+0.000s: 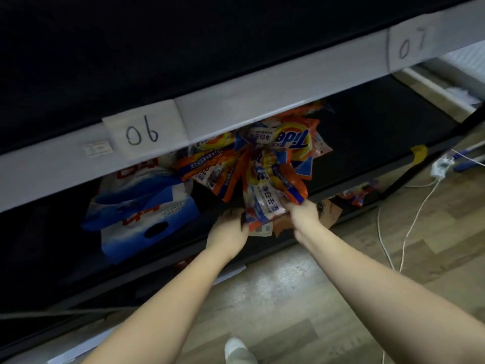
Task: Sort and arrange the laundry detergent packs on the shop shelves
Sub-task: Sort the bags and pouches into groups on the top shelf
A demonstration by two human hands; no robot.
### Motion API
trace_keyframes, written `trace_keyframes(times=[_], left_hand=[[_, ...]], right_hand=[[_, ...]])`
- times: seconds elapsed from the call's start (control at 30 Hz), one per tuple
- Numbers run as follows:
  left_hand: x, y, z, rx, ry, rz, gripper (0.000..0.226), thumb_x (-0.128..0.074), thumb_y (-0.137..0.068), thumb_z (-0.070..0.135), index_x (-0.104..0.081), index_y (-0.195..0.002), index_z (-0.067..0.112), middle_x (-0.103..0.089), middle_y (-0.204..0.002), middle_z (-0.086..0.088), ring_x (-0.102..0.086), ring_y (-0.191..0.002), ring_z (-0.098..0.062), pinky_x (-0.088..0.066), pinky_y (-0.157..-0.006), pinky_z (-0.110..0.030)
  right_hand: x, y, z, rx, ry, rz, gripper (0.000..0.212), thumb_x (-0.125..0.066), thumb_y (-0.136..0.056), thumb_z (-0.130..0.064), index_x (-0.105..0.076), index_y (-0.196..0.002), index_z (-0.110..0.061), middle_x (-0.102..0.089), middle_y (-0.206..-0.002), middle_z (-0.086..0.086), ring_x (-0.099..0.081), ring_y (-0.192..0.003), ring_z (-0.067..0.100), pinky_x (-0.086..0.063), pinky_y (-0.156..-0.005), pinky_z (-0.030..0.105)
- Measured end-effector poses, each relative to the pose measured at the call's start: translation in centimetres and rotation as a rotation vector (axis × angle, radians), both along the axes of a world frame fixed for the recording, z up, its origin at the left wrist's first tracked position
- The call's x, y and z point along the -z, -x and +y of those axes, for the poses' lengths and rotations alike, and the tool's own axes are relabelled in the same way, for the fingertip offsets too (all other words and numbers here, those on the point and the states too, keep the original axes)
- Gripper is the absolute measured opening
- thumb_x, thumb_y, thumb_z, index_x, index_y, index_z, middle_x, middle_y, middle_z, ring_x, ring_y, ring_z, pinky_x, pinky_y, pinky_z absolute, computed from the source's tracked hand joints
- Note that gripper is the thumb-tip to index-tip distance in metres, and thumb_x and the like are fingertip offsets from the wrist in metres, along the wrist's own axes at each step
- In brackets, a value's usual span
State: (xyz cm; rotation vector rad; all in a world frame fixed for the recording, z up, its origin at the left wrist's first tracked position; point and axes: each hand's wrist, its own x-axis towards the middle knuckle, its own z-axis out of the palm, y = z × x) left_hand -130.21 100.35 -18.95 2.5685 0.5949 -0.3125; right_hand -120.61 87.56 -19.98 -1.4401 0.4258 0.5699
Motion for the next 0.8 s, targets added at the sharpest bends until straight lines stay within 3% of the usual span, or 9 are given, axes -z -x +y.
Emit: trace_keyframes(times=[0.07,0.17,0.27,0.4,0.47,0.53,0.6,0.7,0.8], left_hand=[[-0.6,1.1,-0.6,-0.022,0.035,-0.011,0.042,-0.041,-0.098,0.025,-0.043,-0.140,0.018,-0.048,-0.139,-0.009,-0.046,-0.125,-0.026,-0.039,-0.098,-0.030],[-2.3,2.4,-2.1,-0.125,0.187,-0.048,0.045,-0.043,-0.099,0.028,-0.040,-0.141,0.015,-0.044,-0.143,-0.010,-0.043,-0.129,-0.024,-0.035,-0.101,-0.027],[-5.3,3.2,-4.2,-0.221,0.396,-0.102,0.054,-0.046,-0.097,0.038,-0.033,-0.145,0.016,-0.035,-0.149,-0.009,-0.043,-0.130,-0.020,-0.032,-0.099,-0.021],[-11.1,4.0,-6.6,-0.189,0.670,-0.071,0.067,-0.055,-0.091,0.043,-0.027,-0.148,0.020,-0.027,-0.154,-0.004,-0.037,-0.135,-0.018,-0.032,-0.101,-0.022],[-14.3,4.5,-7.3,-0.130,0.820,0.008,0.067,-0.062,-0.087,0.039,-0.031,-0.144,0.023,-0.037,-0.149,-0.003,-0.044,-0.130,-0.015,-0.038,-0.107,-0.029],[-17.8,5.1,-8.1,-0.048,0.980,0.115,0.060,-0.068,-0.084,0.034,-0.038,-0.135,0.027,-0.053,-0.135,-0.003,-0.058,-0.116,-0.016,-0.046,-0.103,-0.036],[-21.2,5.7,-8.9,0.036,1.140,0.147,0.054,-0.073,-0.079,0.034,-0.048,-0.125,0.027,-0.064,-0.122,-0.003,-0.064,-0.109,-0.021,-0.049,-0.098,-0.041],[-26.8,6.5,-10.2,0.071,1.274,-0.012,0.045,-0.073,-0.079,0.030,-0.054,-0.118,0.023,-0.069,-0.112,-0.003,-0.066,-0.103,-0.024,-0.053,-0.089,-0.039],[-33.1,7.2,-11.7,0.014,1.214,-0.328,0.032,-0.070,-0.081,0.031,-0.059,-0.107,0.018,-0.073,-0.100,-0.005,-0.070,-0.088,-0.019,-0.056,-0.082,-0.036]], right_hand=[[-0.1,1.8,-3.0,-0.060,0.023,-0.072,0.015,-0.063,-0.085,0.001,-0.066,-0.099,-0.005,-0.070,-0.084,0.005,-0.066,-0.079,0.021,-0.055,-0.082,0.038],[-2.5,4.2,-7.3,-0.153,0.021,-0.133,0.017,-0.061,-0.083,0.007,-0.066,-0.087,-0.008,-0.070,-0.063,-0.008,-0.065,-0.059,0.004,-0.056,-0.063,0.023],[-6.1,6.5,-11.7,-0.303,0.053,-0.141,0.020,-0.060,-0.084,0.007,-0.069,-0.086,-0.012,-0.072,-0.070,-0.005,-0.066,-0.064,0.005,-0.053,-0.069,0.029],[-13.1,8.2,-17.5,-0.551,0.073,-0.152,0.020,-0.058,-0.085,0.006,-0.068,-0.098,-0.005,-0.075,-0.086,0.003,-0.069,-0.077,0.010,-0.056,-0.068,0.021],[-17.4,8.7,-19.7,-0.644,0.077,-0.196,0.020,-0.060,-0.084,0.004,-0.068,-0.101,-0.005,-0.075,-0.091,0.005,-0.069,-0.081,0.012,-0.056,-0.071,0.022],[-22.0,9.0,-21.5,-0.702,0.065,-0.244,0.022,-0.068,-0.079,-0.008,-0.067,-0.100,-0.006,-0.075,-0.092,0.003,-0.070,-0.083,0.012,-0.056,-0.070,0.022],[-26.7,9.4,-22.7,-0.728,0.038,-0.301,0.047,-0.080,-0.065,-0.033,-0.068,-0.101,-0.006,-0.074,-0.094,0.005,-0.071,-0.085,0.015,-0.055,-0.069,0.024],[-33.3,10.6,-23.7,-0.702,-0.054,-0.425,0.060,-0.086,-0.051,-0.046,-0.073,-0.096,-0.007,-0.074,-0.095,0.010,-0.070,-0.085,0.018,-0.055,-0.068,0.027],[-38.4,11.8,-23.9,-0.592,-0.192,-0.536,0.068,-0.090,-0.037,-0.050,-0.075,-0.093,-0.015,-0.073,-0.097,0.014,-0.071,-0.083,0.023,-0.057,-0.064,0.028]])
